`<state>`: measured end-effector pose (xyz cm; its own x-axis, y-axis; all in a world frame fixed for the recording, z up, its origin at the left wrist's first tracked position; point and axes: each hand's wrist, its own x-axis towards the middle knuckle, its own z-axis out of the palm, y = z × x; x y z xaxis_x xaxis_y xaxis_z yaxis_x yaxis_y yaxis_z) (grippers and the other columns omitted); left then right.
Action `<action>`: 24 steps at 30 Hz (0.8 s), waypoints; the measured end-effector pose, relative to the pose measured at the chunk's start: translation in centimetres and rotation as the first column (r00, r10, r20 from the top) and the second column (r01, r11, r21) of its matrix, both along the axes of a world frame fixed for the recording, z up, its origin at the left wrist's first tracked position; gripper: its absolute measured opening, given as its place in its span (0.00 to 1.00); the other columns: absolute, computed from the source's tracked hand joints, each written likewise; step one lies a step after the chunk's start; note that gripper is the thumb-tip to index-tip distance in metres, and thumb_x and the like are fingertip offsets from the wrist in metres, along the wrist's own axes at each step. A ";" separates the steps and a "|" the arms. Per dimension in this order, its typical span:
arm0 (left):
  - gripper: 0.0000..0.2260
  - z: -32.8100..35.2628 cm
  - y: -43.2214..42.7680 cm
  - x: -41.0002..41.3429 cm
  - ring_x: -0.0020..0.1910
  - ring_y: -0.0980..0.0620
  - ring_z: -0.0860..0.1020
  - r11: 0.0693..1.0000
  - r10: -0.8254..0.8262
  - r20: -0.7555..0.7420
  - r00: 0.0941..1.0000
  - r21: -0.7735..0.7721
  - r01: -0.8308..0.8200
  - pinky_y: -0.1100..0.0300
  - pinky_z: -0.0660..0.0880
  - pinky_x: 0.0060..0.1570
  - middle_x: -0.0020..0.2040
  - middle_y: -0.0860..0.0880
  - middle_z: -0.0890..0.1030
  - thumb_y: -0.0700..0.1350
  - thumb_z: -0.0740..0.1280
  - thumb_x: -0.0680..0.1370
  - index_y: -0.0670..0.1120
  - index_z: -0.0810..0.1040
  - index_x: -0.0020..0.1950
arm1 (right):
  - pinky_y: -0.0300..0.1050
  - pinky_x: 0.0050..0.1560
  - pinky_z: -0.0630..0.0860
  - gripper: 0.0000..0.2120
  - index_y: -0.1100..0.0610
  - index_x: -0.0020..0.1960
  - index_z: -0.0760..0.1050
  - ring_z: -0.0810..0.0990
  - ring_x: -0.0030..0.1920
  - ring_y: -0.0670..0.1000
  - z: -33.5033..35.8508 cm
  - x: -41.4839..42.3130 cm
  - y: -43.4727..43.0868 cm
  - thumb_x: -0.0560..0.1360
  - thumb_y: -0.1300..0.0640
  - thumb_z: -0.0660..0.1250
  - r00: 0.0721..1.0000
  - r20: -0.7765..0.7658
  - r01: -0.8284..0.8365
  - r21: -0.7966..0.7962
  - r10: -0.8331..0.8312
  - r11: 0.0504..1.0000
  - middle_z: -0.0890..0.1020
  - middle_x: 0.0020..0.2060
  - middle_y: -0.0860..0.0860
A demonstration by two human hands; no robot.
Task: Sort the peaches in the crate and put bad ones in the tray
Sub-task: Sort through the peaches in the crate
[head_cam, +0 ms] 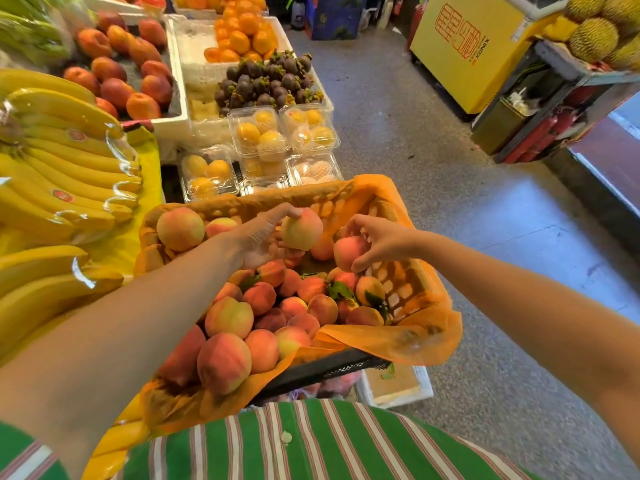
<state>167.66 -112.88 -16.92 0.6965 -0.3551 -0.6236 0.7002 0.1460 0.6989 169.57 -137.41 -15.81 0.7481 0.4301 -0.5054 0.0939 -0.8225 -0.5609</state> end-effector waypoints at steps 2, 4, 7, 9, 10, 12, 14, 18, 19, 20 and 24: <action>0.23 -0.1 -0.1 0.0 0.51 0.43 0.78 0.999 -0.045 0.002 0.999 0.025 0.045 0.59 0.80 0.39 0.63 0.40 0.72 0.51 0.73 0.70 0.49 0.74 0.62 | 0.47 0.52 0.78 0.30 0.52 0.62 0.70 0.74 0.56 0.51 -0.8 0.6 0.3 0.65 0.53 0.79 0.988 0.044 -0.139 -0.194 0.150 0.971 0.74 0.57 0.50; 0.13 -0.1 -0.3 0.0 0.53 0.42 0.76 0.994 -0.092 -0.008 0.996 0.065 0.092 0.60 0.80 0.36 0.62 0.42 0.71 0.49 0.69 0.75 0.50 0.74 0.58 | 0.44 0.50 0.75 0.30 0.51 0.63 0.71 0.74 0.56 0.51 -1.9 0.9 0.6 0.65 0.53 0.79 0.963 0.003 -0.252 -0.340 0.269 0.906 0.74 0.57 0.50; 0.11 -0.2 -0.4 0.1 0.52 0.41 0.76 0.984 -0.144 -0.036 0.989 0.098 0.147 0.61 0.79 0.35 0.59 0.43 0.70 0.48 0.67 0.76 0.50 0.74 0.57 | 0.47 0.51 0.76 0.30 0.51 0.65 0.71 0.75 0.56 0.54 -3.2 1.5 1.0 0.65 0.53 0.78 0.903 -0.036 -0.384 -0.511 0.428 0.769 0.75 0.57 0.51; 0.16 -0.4 -0.4 0.2 0.51 0.42 0.77 0.982 -0.140 -0.054 0.989 0.116 0.146 0.58 0.79 0.39 0.58 0.43 0.70 0.48 0.67 0.76 0.49 0.71 0.62 | 0.49 0.51 0.77 0.28 0.52 0.65 0.72 0.75 0.55 0.55 -3.5 2.0 1.4 0.67 0.54 0.76 0.871 -0.047 -0.423 -0.578 0.489 0.698 0.75 0.57 0.53; 0.18 -0.6 -0.5 0.4 0.52 0.42 0.77 0.983 -0.132 -0.056 0.990 0.123 0.138 0.58 0.79 0.40 0.58 0.44 0.70 0.48 0.68 0.75 0.48 0.70 0.64 | 0.49 0.50 0.77 0.25 0.52 0.64 0.73 0.76 0.54 0.56 -3.6 2.2 1.6 0.69 0.55 0.74 0.852 -0.048 -0.441 -0.602 0.521 0.666 0.75 0.56 0.54; 0.20 -0.9 -0.6 0.6 0.54 0.41 0.76 0.982 -0.131 -0.045 0.990 0.131 0.135 0.57 0.80 0.40 0.58 0.44 0.69 0.48 0.68 0.76 0.48 0.70 0.66 | 0.50 0.48 0.76 0.19 0.51 0.63 0.75 0.76 0.52 0.56 -3.8 2.3 1.9 0.73 0.56 0.69 0.803 -0.039 -0.474 -0.647 0.595 0.598 0.73 0.56 0.54; 0.18 -1.2 -0.7 0.9 0.56 0.40 0.75 0.981 -0.135 -0.037 0.990 0.136 0.138 0.58 0.81 0.40 0.58 0.45 0.69 0.47 0.67 0.76 0.48 0.70 0.65 | 0.50 0.48 0.75 0.17 0.50 0.65 0.75 0.75 0.53 0.57 -4.2 2.4 2.1 0.76 0.56 0.64 0.771 -0.027 -0.488 -0.667 0.636 0.563 0.71 0.56 0.55; 0.08 -1.7 -1.2 1.3 0.56 0.39 0.76 0.979 -0.142 -0.038 0.989 0.145 0.146 0.57 0.81 0.41 0.58 0.44 0.70 0.46 0.65 0.78 0.49 0.76 0.56 | 0.51 0.54 0.75 0.19 0.55 0.66 0.72 0.75 0.57 0.58 -4.7 2.5 1.9 0.76 0.57 0.65 0.761 -0.007 -0.480 -0.678 0.649 0.556 0.74 0.58 0.56; 0.05 -2.0 -1.5 1.4 0.56 0.39 0.76 0.978 -0.142 -0.040 0.989 0.152 0.146 0.56 0.81 0.42 0.59 0.44 0.70 0.46 0.65 0.78 0.49 0.76 0.53 | 0.51 0.54 0.76 0.21 0.56 0.66 0.72 0.75 0.58 0.58 -4.6 2.5 1.8 0.74 0.58 0.68 0.771 0.004 -0.469 -0.673 0.637 0.572 0.75 0.58 0.56; 0.05 -2.4 -1.7 1.6 0.57 0.39 0.76 0.975 -0.143 -0.041 0.989 0.166 0.148 0.55 0.81 0.43 0.61 0.43 0.70 0.47 0.65 0.78 0.50 0.76 0.53 | 0.51 0.53 0.76 0.22 0.57 0.66 0.72 0.76 0.57 0.58 -4.4 2.4 1.7 0.73 0.59 0.69 0.782 0.026 -0.455 -0.660 0.623 0.598 0.76 0.57 0.56; 0.27 -4.2 -3.1 2.3 0.54 0.41 0.80 0.967 -0.120 -0.043 0.992 0.222 0.127 0.55 0.81 0.38 0.68 0.38 0.69 0.51 0.70 0.76 0.43 0.65 0.71 | 0.52 0.55 0.74 0.16 0.57 0.61 0.76 0.77 0.56 0.56 -1.9 2.1 1.1 0.73 0.60 0.65 0.849 0.258 -0.340 -0.401 0.461 0.851 0.79 0.55 0.55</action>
<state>169.95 -115.98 -21.17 0.6365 -0.2864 -0.7161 0.7233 -0.1006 0.6832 171.67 -136.36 -17.69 0.6932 0.5832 -0.4236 0.5864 -0.7980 -0.1391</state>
